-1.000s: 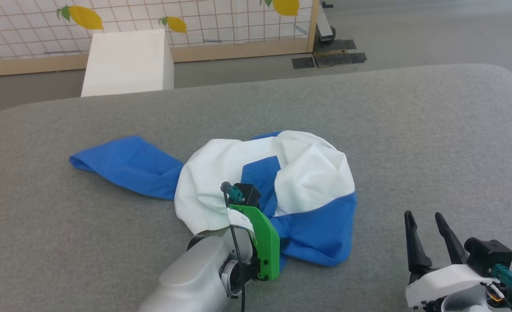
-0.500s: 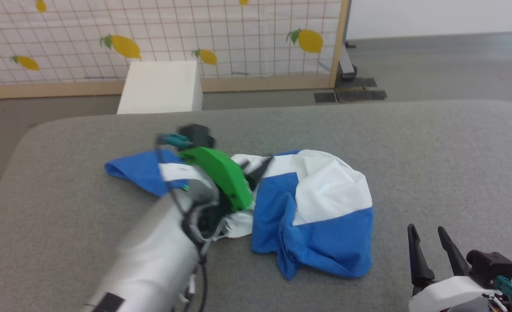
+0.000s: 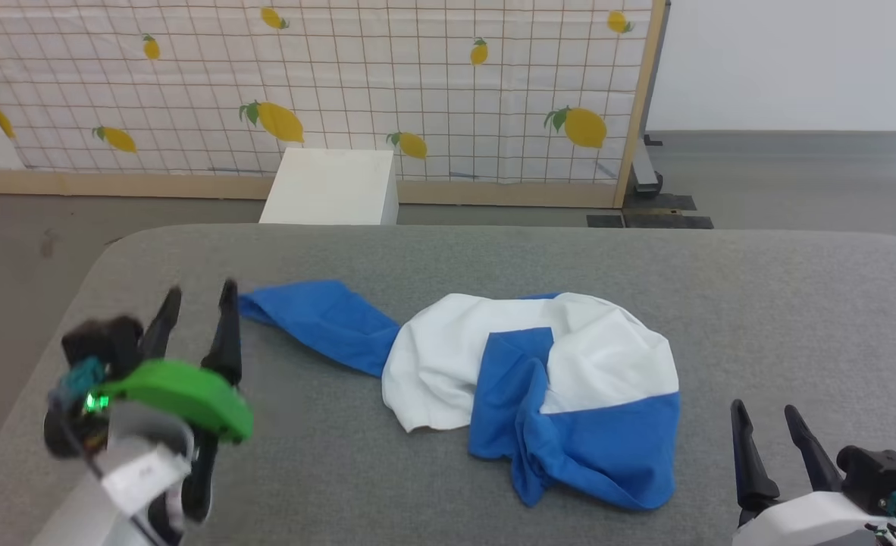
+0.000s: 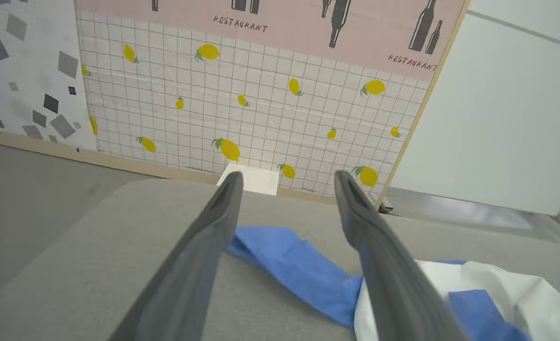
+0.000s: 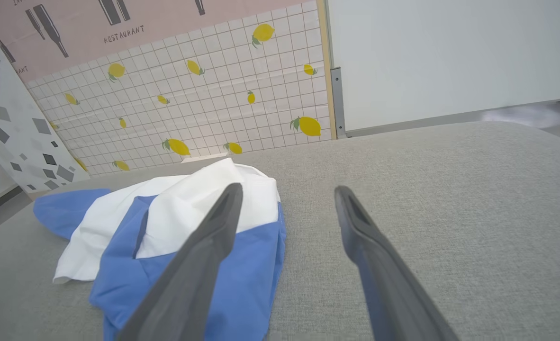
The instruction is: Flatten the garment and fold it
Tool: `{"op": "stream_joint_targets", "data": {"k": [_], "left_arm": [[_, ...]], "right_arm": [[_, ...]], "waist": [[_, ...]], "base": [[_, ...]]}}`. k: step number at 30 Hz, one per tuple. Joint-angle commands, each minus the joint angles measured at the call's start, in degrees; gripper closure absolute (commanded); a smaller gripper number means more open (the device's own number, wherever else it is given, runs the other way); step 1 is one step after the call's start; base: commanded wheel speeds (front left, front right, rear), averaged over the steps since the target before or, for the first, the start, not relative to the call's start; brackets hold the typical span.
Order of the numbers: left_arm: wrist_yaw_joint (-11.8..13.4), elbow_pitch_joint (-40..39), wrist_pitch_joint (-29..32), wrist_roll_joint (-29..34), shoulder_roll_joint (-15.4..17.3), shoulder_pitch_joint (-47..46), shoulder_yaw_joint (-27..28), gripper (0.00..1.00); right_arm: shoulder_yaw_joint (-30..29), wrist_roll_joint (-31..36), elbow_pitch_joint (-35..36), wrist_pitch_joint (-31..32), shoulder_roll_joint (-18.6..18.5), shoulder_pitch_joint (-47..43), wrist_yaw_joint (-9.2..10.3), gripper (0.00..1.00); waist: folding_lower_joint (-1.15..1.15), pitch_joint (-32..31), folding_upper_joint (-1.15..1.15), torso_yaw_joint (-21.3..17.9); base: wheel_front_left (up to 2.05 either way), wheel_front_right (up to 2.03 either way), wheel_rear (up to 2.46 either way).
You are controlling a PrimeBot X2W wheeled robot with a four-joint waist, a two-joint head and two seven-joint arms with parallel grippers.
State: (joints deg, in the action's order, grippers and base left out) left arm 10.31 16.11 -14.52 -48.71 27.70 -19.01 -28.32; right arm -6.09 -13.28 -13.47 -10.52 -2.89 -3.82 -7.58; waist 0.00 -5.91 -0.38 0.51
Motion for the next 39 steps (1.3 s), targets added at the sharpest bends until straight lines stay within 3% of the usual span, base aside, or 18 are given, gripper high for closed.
{"op": "stream_joint_targets", "data": {"k": [1, 4, 8, 18, 22, 33, 39], "left_arm": [[0.6, -1.6, -0.4, 1.0, 0.5, 3.4, 0.8, 0.00], [0.0, -5.8, -0.4, 3.2, 0.6, 7.8, 3.3, 0.00], [-1.5, -9.8, -0.5, 5.7, -1.8, 13.5, 7.2, 0.00], [-4.9, -10.4, -0.5, 10.4, -8.5, 18.1, 11.4, 0.00], [-5.9, -10.1, -0.5, 12.2, -10.1, 18.6, 13.4, 0.00], [-7.7, -10.3, -0.5, 15.0, -12.5, 17.4, 14.6, 0.00], [-8.7, -9.5, -0.5, 15.8, -13.4, 15.9, 14.6, 0.00]], "right_arm": [[-0.2, -0.1, 0.6, 0.3, 0.0, -0.9, 0.09, 0.00], [-0.3, 0.1, 1.1, 0.8, 0.0, -1.2, 0.09, 0.00], [0.2, 0.5, 1.5, 1.8, 0.0, -1.1, 0.09, 0.00], [1.0, 1.2, 1.6, 4.5, 0.0, 0.8, 0.09, 0.00], [2.0, 2.3, 0.5, 11.6, 0.0, 4.7, 0.09, 0.00], [5.6, 12.2, -8.5, 46.8, -0.2, 20.1, 0.09, 0.00], [10.2, 13.3, -13.8, 57.3, -2.2, 22.1, 0.09, 0.00]], "waist": [[0.00, 0.2, 0.38, 0.1], [0.00, 1.0, 0.38, 0.3], [0.00, 2.6, 0.38, 0.2], [0.00, 5.1, 0.38, 0.0], [0.00, 5.3, 0.38, 0.0], [0.00, 8.0, 0.38, 2.8], [0.00, 10.3, 0.38, 5.1]], "base": [[0.00, 0.00, 0.00], [0.00, 0.00, 0.00], [0.00, 0.00, 0.00], [0.00, 0.00, 0.00], [0.00, 0.00, 0.00], [0.00, 0.00, 0.00], [0.00, 0.00, 0.00]]}}
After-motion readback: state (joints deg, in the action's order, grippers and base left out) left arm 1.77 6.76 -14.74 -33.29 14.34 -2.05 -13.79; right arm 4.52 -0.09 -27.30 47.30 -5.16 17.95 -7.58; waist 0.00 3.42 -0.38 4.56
